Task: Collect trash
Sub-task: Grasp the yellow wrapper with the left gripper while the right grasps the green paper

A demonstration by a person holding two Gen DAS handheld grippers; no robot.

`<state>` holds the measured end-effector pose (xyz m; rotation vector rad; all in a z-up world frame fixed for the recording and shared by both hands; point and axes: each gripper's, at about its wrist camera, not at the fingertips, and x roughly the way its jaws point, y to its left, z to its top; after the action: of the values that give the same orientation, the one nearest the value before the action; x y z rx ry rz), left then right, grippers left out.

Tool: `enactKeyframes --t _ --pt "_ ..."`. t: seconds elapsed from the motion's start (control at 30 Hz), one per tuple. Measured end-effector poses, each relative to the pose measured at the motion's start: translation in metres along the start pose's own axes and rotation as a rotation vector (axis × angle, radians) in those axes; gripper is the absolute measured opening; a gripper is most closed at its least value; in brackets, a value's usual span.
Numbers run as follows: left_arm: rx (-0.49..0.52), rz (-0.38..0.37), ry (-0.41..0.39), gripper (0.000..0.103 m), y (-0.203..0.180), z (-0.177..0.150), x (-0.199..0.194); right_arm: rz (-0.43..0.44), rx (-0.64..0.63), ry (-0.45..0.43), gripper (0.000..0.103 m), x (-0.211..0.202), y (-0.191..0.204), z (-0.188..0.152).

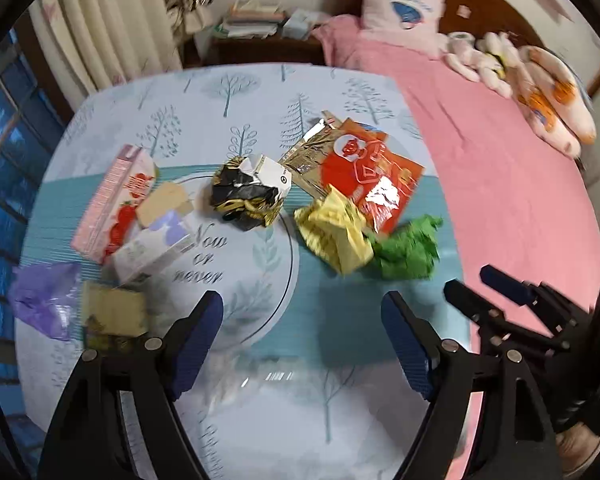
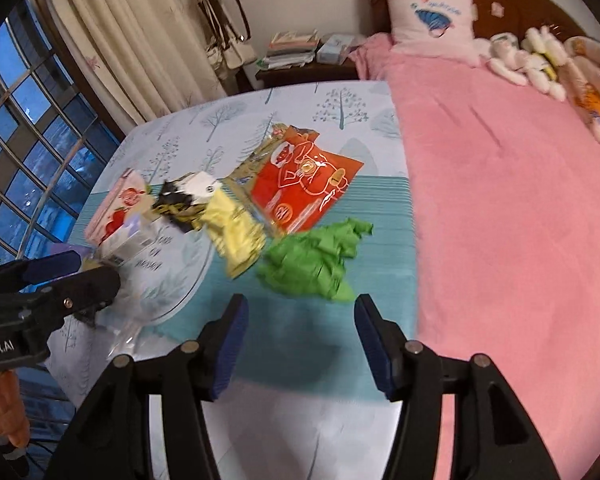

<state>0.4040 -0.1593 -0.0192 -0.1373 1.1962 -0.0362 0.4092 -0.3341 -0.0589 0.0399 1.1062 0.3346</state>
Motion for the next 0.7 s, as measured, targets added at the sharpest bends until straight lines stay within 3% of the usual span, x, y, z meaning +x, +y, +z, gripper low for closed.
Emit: enactKeyframes --t 0.23,0.5,0.6,0.7 --pt "-0.056 0.031 0.066 0.08 -0.009 0.024 0.052 0.062 0.013 0.114 0.056 0.068 -0.021 0.027" --pt "-0.12 0.033 0.116 0.08 -0.01 0.034 0.085 0.21 0.023 0.153 0.058 0.09 -0.03 0.028" --pt "-0.127 0.028 0.13 0.08 -0.012 0.037 0.094 0.259 0.007 0.143 0.044 0.09 -0.03 0.024" --pt "-0.126 0.03 0.144 0.08 -0.013 0.04 0.105 0.285 0.013 0.139 0.04 0.087 -0.031 0.021"
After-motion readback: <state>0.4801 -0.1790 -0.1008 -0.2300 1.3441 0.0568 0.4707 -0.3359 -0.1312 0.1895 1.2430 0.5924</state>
